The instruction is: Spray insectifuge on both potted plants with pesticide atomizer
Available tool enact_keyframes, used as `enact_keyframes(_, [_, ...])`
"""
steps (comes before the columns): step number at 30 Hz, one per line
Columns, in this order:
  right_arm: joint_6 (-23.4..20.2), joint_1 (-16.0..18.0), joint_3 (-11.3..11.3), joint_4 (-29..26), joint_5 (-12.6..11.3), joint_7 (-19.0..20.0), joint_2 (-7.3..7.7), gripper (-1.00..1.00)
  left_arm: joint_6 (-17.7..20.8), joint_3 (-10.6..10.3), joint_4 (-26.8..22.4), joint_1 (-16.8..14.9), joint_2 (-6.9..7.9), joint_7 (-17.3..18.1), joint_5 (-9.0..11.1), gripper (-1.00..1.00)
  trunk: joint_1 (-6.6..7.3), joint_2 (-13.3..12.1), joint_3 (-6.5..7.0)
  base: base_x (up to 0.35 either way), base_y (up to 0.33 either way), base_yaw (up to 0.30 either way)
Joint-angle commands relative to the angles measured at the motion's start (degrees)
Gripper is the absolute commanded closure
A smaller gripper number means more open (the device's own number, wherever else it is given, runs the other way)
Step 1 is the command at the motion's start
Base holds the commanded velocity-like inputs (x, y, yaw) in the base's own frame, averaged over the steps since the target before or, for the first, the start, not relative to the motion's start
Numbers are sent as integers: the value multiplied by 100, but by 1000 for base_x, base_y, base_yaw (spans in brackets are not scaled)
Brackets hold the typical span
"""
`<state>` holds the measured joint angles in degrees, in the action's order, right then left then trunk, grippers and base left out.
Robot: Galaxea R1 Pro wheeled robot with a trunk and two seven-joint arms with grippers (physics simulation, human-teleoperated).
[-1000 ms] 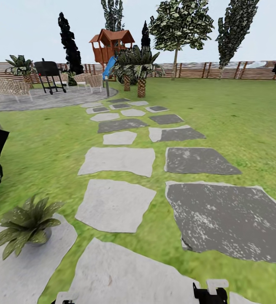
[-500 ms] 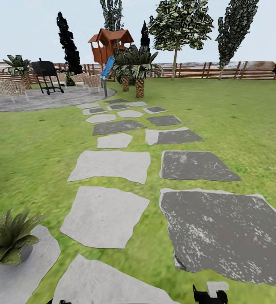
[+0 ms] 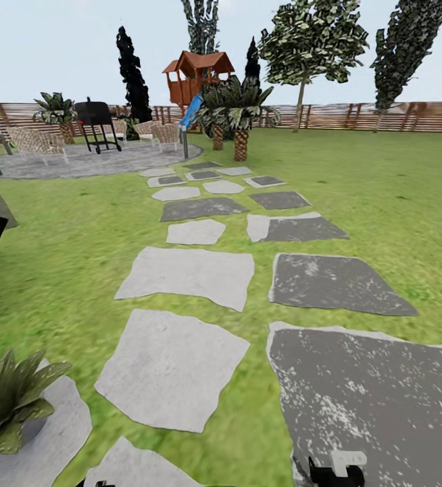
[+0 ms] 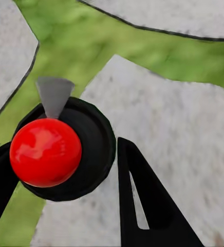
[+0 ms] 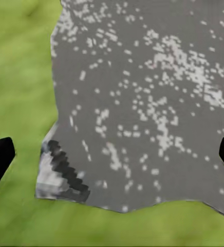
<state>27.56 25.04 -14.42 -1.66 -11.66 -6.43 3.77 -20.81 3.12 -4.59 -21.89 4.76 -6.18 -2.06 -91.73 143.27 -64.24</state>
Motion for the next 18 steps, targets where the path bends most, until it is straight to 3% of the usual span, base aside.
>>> enact_keyframes(1, [13, 1, -52, -1, -45, -16, 1, -100, -22, 30, 5, 15, -6, -6, -28, 100, -2, 1, -5, 338, 0, 273])
enact_keyframes(18, [13, -1, -52, -1, -43, -16, -22, -100, -29, 26, 2, 53, -14, -6, -53, 100, -2, 1, -76, 338, 0, 246])
